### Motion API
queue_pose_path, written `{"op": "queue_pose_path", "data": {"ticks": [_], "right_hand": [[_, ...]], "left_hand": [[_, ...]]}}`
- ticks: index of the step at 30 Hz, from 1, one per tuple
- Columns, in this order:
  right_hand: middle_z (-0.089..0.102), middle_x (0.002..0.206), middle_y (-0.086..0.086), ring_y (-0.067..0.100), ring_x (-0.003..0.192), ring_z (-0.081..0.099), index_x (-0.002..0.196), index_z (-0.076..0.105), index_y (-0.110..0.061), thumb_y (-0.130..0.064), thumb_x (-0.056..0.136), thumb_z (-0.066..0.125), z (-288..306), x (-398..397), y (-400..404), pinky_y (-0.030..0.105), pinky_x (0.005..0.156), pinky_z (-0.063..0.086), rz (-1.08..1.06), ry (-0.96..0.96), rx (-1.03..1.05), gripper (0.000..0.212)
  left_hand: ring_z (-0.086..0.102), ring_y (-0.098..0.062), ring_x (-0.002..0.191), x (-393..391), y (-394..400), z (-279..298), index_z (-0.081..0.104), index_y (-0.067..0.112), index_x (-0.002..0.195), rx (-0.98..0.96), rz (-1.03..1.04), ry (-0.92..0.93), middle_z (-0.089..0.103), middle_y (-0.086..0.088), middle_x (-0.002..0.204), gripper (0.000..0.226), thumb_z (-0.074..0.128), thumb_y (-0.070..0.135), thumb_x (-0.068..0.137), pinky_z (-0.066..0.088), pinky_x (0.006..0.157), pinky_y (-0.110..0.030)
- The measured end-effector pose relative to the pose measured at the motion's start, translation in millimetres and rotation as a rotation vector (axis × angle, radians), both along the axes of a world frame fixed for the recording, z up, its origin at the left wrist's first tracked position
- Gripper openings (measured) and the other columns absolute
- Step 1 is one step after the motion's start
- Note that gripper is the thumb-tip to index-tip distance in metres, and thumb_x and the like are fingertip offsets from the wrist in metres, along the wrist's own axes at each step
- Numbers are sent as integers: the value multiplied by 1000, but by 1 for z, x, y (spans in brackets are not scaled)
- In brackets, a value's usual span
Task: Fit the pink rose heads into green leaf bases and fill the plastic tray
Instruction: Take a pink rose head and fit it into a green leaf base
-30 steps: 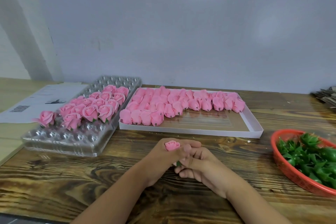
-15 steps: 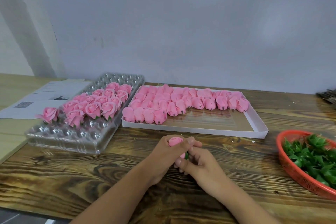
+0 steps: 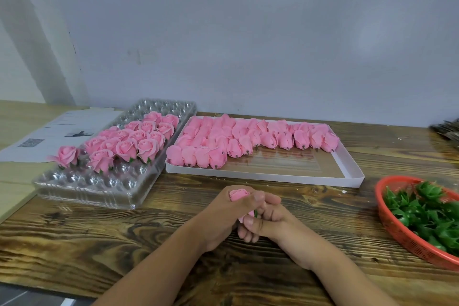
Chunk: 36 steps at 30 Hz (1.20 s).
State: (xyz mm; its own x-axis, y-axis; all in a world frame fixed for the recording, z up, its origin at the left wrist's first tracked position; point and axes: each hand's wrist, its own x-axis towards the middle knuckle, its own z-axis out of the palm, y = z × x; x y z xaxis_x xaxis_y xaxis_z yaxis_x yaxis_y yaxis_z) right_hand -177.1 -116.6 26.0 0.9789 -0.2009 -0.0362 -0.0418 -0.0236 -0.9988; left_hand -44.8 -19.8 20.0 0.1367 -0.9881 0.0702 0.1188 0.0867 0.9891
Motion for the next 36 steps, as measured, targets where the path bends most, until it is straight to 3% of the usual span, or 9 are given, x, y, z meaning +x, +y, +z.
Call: {"op": "queue_pose_path", "data": {"ticks": [4, 6, 9, 12, 15, 20, 26, 33, 36], "right_hand": [[69, 84, 0, 13, 79, 61, 88, 74, -30, -31, 92, 61, -2, -1, 0, 26, 74, 48, 5, -41, 53, 14], [69, 87, 2, 14, 80, 61, 95, 74, -33, -29, 92, 62, -4, -1, 1, 25, 70, 49, -48, -90, 35, 13], [69, 82, 3, 17, 76, 61, 101, 73, -33, -27, 89, 69, -6, 0, -1, 28, 64, 52, -240, -177, -78, 14], [74, 90, 5, 16, 80, 67, 105, 72, -29, -11, 90, 70, -9, 2, -3, 26, 67, 53, -347, -197, -119, 24], [76, 97, -4, 7, 88, 71, 108, 68, -21, 0, 88, 69, -12, 3, -3, 17, 72, 53, -390, -210, -135, 30], [72, 97, -17, 5, 91, 68, 105, 63, -32, -13, 83, 77, -19, 5, -6, 20, 77, 54, -522, -111, -385, 32], [69, 102, -24, -7, 99, 61, 110, 55, -42, -23, 86, 76, -24, 4, -6, 8, 77, 45, -454, -62, -579, 37], [65, 102, -34, -9, 96, 62, 117, 58, -36, -31, 84, 76, -25, 3, -5, 8, 77, 46, -435, -86, -621, 38], [64, 102, -34, -9, 95, 62, 118, 52, -45, -32, 84, 75, -25, 3, -4, 8, 76, 46, -426, -86, -649, 43]], "left_hand": [[65, -21, 75, 0, 1, 4, 75, 24, 108, -63, -21, 48, 67, -22, 122, 40, 73, 57, 86, 56, 59, -26], [65, -25, 94, 1, 2, 5, 71, 22, 119, -76, 7, 84, 70, -12, 122, 51, 78, 55, 81, 58, 72, -32], [65, -21, 95, 1, 3, 5, 66, 16, 127, -80, 94, 78, 70, -7, 109, 62, 84, 49, 78, 56, 80, -33], [67, -26, 111, -2, 1, 1, 64, 20, 130, -76, 196, 9, 71, -11, 120, 58, 86, 34, 78, 54, 93, -34], [69, -20, 112, -5, -1, 0, 67, 31, 125, -97, 233, -62, 73, -4, 119, 49, 86, 30, 79, 54, 92, -27], [64, -10, 121, -5, -1, 5, 68, 37, 125, -175, 409, -106, 68, 9, 131, 57, 81, 59, 74, 54, 93, -23], [70, -15, 111, -8, 1, 6, 82, 33, 96, -210, 429, -133, 74, 7, 121, 17, 73, 41, 83, 55, 87, -22], [64, -9, 121, -11, 1, 5, 78, 44, 101, -199, 443, -338, 69, 19, 127, 21, 72, 49, 81, 52, 98, -23], [63, -8, 121, -13, 1, 6, 80, 42, 94, -184, 428, -339, 70, 19, 124, 15, 71, 47, 82, 52, 100, -25]]}}
